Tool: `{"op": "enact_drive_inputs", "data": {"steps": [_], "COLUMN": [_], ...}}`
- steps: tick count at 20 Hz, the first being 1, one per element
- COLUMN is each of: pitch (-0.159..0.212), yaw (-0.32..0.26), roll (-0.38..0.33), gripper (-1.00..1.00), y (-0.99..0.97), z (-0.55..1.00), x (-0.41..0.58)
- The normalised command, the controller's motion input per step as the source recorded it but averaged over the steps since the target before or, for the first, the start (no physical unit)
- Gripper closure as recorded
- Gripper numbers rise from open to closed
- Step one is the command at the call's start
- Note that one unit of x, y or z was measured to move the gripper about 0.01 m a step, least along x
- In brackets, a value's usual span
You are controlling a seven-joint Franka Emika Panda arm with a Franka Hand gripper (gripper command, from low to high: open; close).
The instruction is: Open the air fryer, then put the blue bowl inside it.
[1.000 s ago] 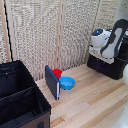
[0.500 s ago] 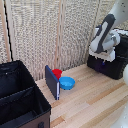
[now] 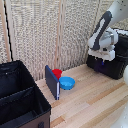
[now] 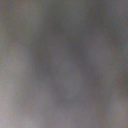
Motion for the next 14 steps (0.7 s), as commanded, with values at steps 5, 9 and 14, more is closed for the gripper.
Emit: {"op": "enact_drive_inputs", "data": {"steps": [5,9,14], "pitch": [-0.145,-0.155,-0.091], "yaw": [-0.003,-0.002,0.0], "roll": [0.023,0.003,0.0], "gripper": [1.0,1.0,1.0], "y": [0.79,0.85,0.93], "z": [0.66,0.38,0.27], "x": [-0.389,-0.369,-0.297]}}
